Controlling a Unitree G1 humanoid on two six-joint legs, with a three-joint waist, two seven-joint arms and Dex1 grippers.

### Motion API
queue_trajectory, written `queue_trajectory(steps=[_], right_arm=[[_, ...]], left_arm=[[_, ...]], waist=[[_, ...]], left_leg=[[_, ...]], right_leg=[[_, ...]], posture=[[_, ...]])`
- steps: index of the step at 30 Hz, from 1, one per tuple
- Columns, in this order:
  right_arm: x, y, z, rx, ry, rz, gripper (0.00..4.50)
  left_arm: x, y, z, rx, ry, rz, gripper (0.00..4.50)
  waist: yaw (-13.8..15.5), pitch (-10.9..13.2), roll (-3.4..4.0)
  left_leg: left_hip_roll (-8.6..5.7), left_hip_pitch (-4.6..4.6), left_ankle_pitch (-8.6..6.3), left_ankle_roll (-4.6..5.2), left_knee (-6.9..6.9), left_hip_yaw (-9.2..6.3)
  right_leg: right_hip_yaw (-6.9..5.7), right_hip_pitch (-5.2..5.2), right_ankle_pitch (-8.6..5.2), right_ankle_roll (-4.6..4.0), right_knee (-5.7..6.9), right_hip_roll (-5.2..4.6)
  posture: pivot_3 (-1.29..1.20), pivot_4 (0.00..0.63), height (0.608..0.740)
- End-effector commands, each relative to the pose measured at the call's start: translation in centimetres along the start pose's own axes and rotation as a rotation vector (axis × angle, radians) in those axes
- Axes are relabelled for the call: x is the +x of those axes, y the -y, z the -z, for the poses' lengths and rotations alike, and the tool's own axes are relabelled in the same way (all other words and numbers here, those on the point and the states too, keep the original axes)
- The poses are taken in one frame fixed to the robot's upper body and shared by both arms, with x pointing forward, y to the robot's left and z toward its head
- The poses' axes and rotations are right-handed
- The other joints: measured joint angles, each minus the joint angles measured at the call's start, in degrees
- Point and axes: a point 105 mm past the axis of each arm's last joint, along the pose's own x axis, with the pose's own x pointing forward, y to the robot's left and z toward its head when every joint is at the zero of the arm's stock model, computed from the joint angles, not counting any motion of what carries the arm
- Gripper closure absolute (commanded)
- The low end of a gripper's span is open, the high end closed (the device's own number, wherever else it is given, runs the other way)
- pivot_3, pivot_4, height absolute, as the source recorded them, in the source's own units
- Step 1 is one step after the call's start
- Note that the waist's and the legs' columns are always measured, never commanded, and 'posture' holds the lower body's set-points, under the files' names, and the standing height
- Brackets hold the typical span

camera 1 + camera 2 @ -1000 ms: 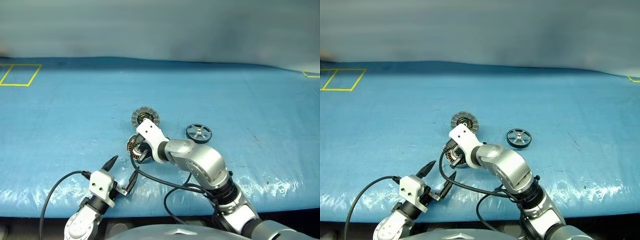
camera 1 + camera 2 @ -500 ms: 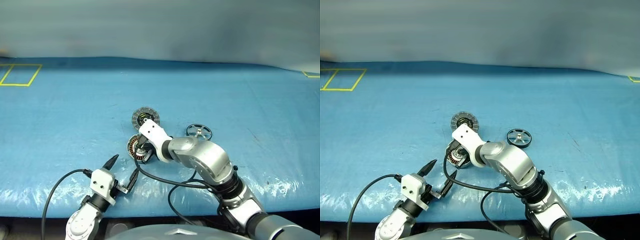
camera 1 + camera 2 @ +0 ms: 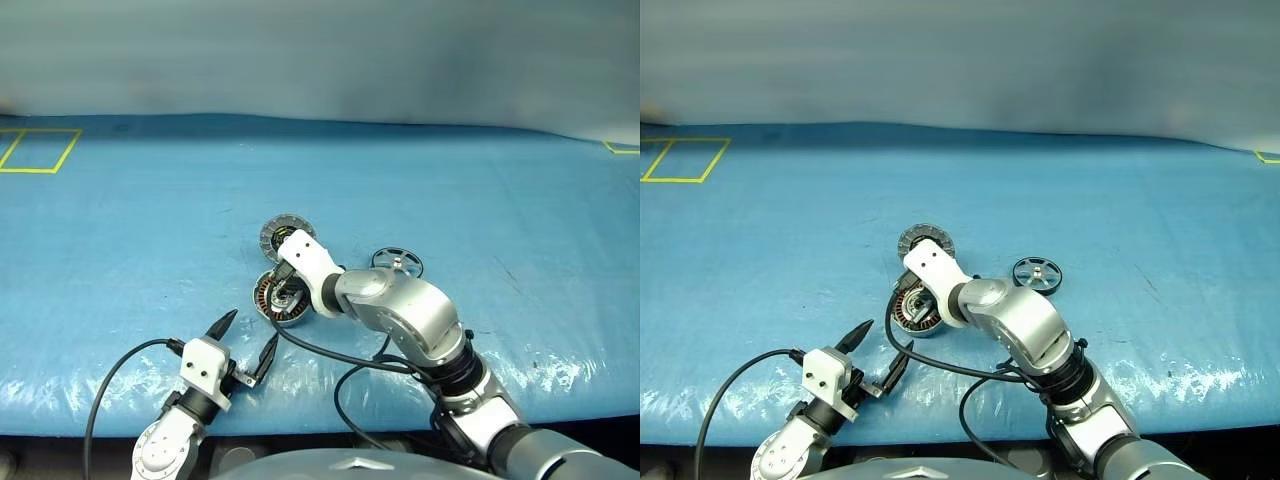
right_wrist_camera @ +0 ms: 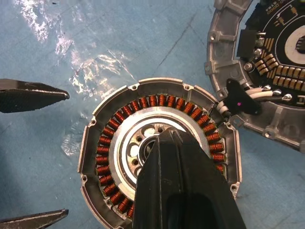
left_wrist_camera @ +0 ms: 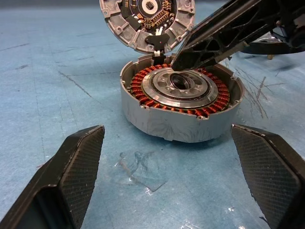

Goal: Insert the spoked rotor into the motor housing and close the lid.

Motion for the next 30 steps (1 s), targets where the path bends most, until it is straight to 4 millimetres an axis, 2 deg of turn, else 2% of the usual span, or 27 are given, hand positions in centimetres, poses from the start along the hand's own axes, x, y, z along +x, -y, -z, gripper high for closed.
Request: queue_trajectory(steps=[1, 11, 30], right_arm=[[0.0, 0.1, -0.7, -0.002, 0.04, 0.011, 4.47], [0.1, -1.2, 1.1, 0.0, -0.022, -0.05, 4.47], [-0.1, -1.0, 0.1, 0.007, 0.054, -0.028, 4.47]], left_arm=[[-0.1, 0.2, -0.9, 0.015, 0.03, 0.003, 0.0], [-0.4, 0.1, -1.0, 0.022, 0.026, 0.0, 0.0], [-0.5, -0.5, -0.5, 0.036, 0.016, 0.016, 0.0]], waist=[[-0.02, 0.0, 0.0], [-0.07, 0.0, 0.01], [-0.17, 0.0, 0.01]], left_leg=[[0.0, 0.0, 0.0, 0.0, 0.0, 0.0], [0.0, 0.0, 0.0, 0.0, -0.01, 0.0], [0.01, 0.0, 0.0, 0.0, -0.01, 0.0]], right_leg=[[0.0, 0.0, 0.01, -0.01, 0.0, 0.0], [0.0, -0.01, 0.01, -0.03, 0.0, 0.0], [0.0, -0.01, -0.04, -0.02, 0.02, 0.0]], posture=[[0.0, 0.15, 0.74], [0.0, 0.15, 0.74], [0.0, 0.15, 0.74]])
